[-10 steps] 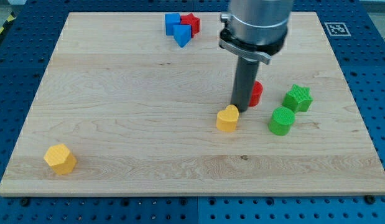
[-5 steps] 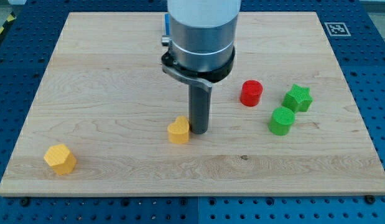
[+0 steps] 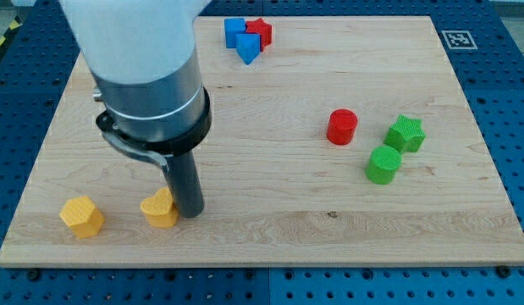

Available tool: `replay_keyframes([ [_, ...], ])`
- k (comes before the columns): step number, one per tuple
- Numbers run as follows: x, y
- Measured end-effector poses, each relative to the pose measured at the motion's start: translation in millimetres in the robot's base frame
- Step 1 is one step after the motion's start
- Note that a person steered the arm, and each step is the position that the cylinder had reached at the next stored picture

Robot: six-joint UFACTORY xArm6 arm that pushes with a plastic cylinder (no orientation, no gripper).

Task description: Push the heart towards the hexagon

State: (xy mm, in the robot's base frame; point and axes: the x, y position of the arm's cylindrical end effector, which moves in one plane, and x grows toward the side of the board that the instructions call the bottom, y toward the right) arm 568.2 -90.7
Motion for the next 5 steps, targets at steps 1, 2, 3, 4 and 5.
replay_keyframes([
  [1, 6.5, -7.9],
  [2, 7.8, -26.8],
  [3, 7.8, -37.8],
  [4, 5.1, -39.1],
  [5, -24.6, -39.1],
])
